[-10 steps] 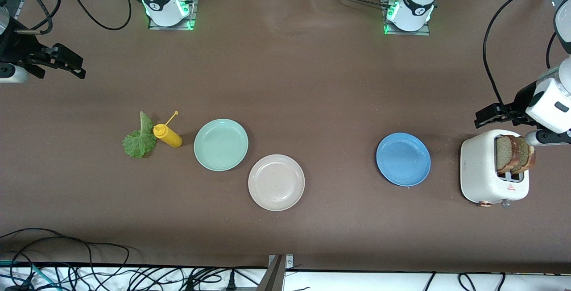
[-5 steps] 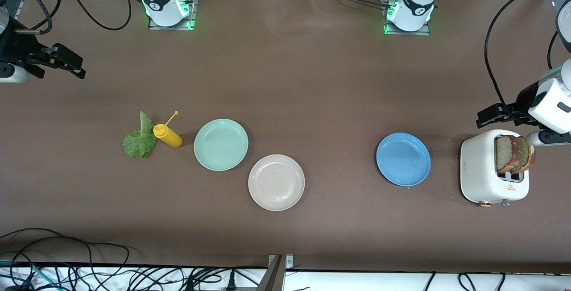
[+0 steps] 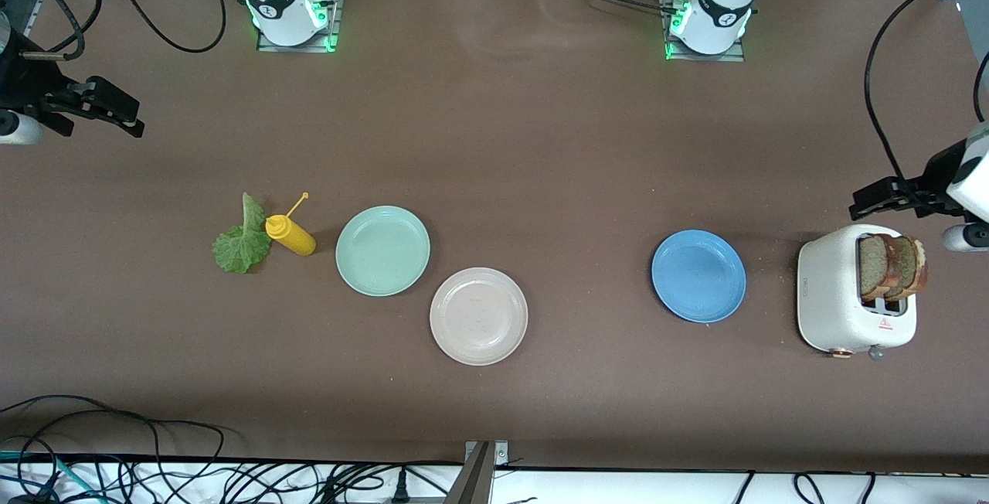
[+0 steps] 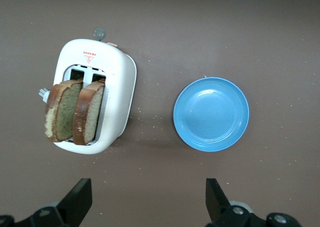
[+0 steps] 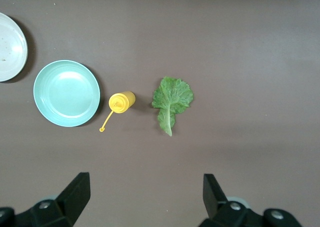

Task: Make sandwich on beige plate with both arms
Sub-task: 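Lower the left gripper onto a bread slice in the toaster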

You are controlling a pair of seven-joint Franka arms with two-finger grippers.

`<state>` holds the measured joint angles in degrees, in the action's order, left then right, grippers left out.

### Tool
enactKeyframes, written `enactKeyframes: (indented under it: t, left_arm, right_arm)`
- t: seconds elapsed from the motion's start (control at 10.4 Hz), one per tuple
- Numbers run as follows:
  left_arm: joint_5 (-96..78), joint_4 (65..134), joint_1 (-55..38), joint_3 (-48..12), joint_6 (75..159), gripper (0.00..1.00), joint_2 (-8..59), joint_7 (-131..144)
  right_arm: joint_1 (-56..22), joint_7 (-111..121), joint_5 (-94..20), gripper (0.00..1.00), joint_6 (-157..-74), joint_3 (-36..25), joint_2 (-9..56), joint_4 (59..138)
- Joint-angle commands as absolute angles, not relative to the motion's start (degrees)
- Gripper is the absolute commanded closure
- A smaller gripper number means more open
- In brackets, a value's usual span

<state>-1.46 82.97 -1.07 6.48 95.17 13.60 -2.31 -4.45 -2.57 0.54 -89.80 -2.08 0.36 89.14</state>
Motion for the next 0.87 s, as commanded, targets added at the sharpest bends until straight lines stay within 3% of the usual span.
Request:
enactKeyframes:
  t: [0.0,0.77]
  left_arm:
    - [0.08,82.44,0.17,6.5,94.66,0.0,14.76,-7.8]
    - [0.09,82.0,3.69,6.5,96.14,0.0,18.8,-14.76]
  right_arm:
    - [-4.48,-3.34,0.0,0.0,-89.47,-1.85,0.53,88.24]
    - [-4.22,-2.2,0.71,0.0,-88.68,-4.04,0.96,87.98]
